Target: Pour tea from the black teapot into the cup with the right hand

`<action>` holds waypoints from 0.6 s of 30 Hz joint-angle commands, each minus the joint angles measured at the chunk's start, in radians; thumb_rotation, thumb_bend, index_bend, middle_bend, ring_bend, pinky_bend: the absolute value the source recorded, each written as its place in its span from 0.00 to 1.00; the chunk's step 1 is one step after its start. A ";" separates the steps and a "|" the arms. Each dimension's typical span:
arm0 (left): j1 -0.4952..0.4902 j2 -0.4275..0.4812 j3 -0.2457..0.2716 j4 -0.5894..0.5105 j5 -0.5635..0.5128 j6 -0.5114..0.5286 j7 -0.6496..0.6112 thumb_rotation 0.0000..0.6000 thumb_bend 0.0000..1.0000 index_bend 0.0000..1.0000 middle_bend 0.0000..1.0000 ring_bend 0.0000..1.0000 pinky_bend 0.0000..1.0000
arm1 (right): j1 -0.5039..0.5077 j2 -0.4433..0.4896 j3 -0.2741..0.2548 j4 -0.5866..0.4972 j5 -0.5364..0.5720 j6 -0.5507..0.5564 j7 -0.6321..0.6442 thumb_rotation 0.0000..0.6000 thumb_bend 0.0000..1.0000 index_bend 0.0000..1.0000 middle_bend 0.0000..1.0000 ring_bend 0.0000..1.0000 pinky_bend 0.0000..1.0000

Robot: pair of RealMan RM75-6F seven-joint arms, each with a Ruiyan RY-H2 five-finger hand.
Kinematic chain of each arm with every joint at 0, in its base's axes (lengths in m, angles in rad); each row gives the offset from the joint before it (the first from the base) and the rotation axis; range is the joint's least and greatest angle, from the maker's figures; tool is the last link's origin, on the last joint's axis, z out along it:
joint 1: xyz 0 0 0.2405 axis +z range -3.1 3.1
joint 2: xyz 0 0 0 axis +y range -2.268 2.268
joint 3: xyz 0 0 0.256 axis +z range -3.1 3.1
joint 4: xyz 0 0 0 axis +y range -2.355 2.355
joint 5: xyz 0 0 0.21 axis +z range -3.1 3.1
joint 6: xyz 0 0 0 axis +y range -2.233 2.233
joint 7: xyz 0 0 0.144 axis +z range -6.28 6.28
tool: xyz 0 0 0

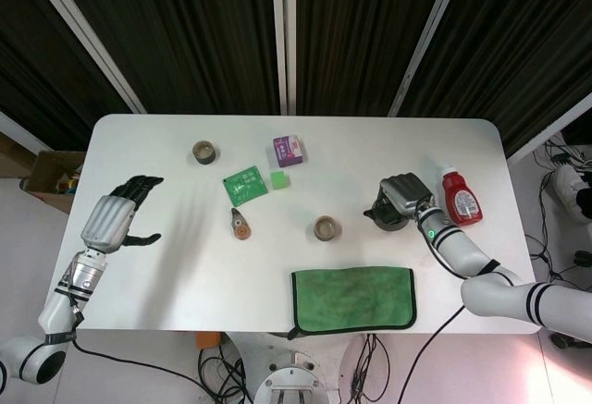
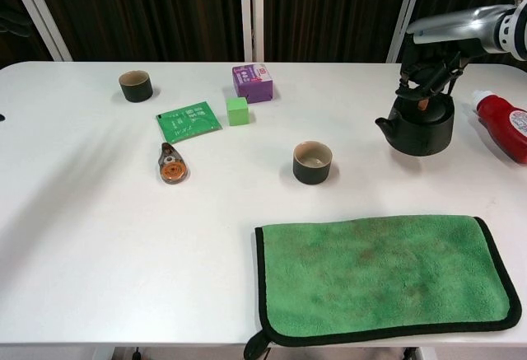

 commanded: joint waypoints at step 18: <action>-0.002 0.001 -0.002 0.002 -0.006 -0.008 -0.002 1.00 0.00 0.14 0.14 0.11 0.27 | -0.058 -0.011 0.091 0.027 -0.141 -0.027 0.156 0.88 0.63 1.00 1.00 0.87 0.56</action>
